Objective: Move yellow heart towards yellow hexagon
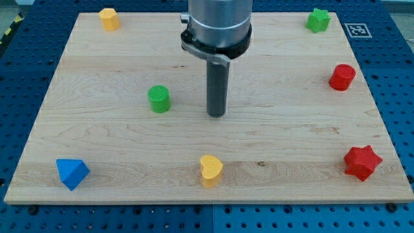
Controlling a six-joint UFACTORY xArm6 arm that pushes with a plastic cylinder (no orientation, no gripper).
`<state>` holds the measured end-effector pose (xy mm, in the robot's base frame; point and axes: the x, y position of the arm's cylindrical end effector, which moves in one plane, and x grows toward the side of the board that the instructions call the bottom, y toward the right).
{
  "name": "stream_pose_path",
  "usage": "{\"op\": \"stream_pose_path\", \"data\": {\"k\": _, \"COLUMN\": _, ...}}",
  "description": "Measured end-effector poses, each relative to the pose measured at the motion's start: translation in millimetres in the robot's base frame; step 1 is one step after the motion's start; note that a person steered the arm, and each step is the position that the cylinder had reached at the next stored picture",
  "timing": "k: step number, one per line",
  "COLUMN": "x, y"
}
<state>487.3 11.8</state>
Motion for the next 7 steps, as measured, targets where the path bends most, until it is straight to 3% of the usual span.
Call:
{"op": "stream_pose_path", "data": {"k": 1, "x": 76.3, "y": 18.4}}
{"op": "stream_pose_path", "data": {"k": 3, "x": 118.5, "y": 22.3}}
{"op": "stream_pose_path", "data": {"k": 5, "x": 121.3, "y": 10.6}}
{"op": "stream_pose_path", "data": {"k": 7, "x": 103.6, "y": -46.6}}
